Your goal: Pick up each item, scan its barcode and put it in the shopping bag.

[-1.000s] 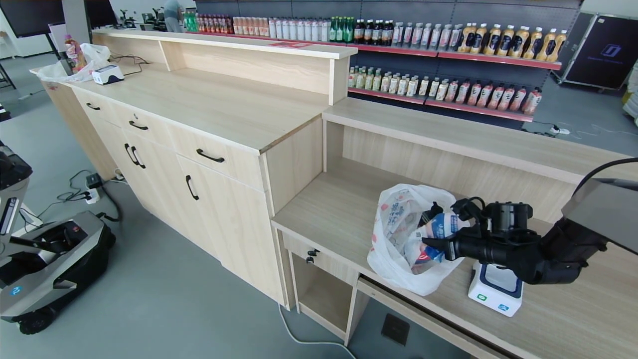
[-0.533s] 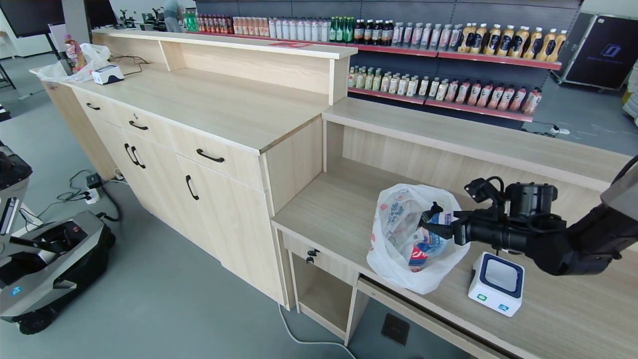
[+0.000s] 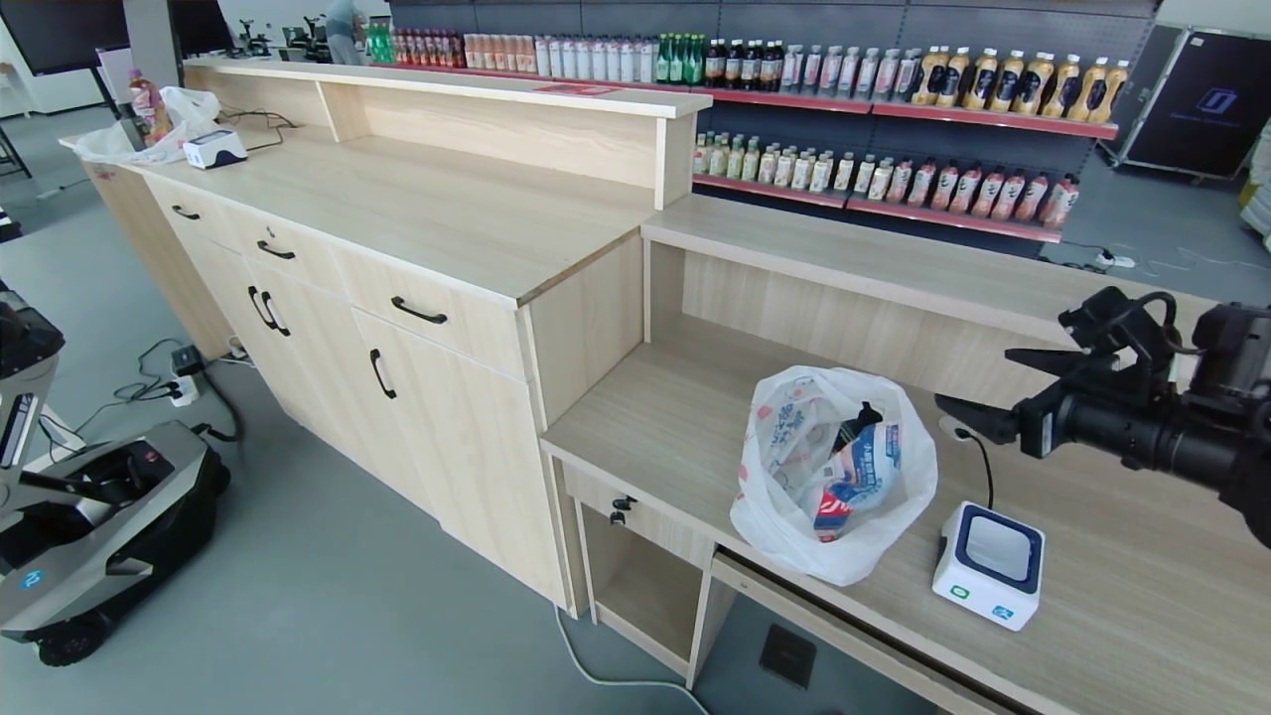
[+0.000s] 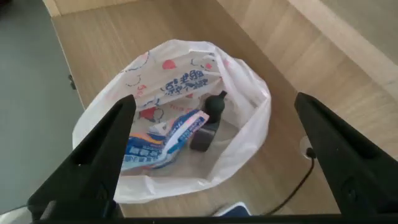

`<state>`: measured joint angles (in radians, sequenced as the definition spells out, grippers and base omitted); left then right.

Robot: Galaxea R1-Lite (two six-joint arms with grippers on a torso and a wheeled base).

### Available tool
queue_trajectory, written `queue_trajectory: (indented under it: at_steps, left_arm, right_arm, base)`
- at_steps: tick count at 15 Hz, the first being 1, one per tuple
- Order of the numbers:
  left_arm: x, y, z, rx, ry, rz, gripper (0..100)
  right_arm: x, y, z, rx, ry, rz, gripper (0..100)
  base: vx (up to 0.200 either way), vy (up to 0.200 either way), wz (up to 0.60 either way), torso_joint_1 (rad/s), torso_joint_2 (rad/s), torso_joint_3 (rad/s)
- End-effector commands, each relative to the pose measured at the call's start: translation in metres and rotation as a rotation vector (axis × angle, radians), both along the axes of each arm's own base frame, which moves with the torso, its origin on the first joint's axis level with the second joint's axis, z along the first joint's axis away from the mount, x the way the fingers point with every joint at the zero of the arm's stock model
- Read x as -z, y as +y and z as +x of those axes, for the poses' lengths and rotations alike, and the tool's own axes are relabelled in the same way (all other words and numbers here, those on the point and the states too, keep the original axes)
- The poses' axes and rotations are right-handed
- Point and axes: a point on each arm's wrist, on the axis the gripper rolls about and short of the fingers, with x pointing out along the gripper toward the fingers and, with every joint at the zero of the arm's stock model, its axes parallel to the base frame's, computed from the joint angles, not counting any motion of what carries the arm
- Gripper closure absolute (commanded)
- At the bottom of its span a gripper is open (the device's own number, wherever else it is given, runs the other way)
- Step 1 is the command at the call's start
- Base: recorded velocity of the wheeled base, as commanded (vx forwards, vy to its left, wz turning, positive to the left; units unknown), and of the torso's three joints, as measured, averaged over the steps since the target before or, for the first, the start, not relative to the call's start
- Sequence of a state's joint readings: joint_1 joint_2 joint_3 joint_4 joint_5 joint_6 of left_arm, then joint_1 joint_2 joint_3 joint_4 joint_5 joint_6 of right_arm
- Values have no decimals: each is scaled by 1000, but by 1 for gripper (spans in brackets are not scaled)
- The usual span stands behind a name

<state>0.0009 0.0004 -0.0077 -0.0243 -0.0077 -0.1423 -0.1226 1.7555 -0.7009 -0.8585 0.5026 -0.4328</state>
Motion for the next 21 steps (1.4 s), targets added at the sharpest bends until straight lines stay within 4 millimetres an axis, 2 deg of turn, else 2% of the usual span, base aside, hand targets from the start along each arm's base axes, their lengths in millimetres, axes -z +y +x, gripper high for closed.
queue_trajectory:
  at_steps: [1, 3, 5, 7, 13, 17, 19, 21]
  left_arm:
    - [0, 0, 0, -1, -1, 0, 0]
    - [0, 0, 0, -1, -1, 0, 0]
    - [0, 0, 0, -1, -1, 0, 0]
    - [0, 0, 0, -1, -1, 0, 0]
    - [0, 0, 0, -1, -1, 0, 0]
    - [0, 0, 0, -1, -1, 0, 0]
    - [0, 0, 0, -1, -1, 0, 0]
    - [0, 0, 0, -1, -1, 0, 0]
  right_arm:
    - [-29, -14, -31, 103, -95, -99, 0]
    - [-57, -15, -30, 196, -154, -97, 0]
    - [-83, -7, -29, 308, -150, 2, 0]
    - [-96, -6, -38, 418, -109, 57, 0]
    - [-96, -3, -92, 532, -83, 132, 0]
    - [-81, 4, -143, 580, -141, 253, 0]
    - [-41, 15, -198, 553, -117, 274, 0]
    - [1, 21, -237, 525, -84, 269, 0]
  base:
    - [0, 0, -600, -2, 2, -2]
    - [0, 0, -600, -5, 0, 5]
    - [0, 0, -600, 5, 5, 5]
    - [0, 0, -600, 2, 2, 2]
    - [0, 0, -600, 3, 0, 3]
    - [0, 0, -150, -1, 1, 1]
    - [0, 0, 0, 0, 0, 0]
    - [0, 0, 0, 0, 0, 0]
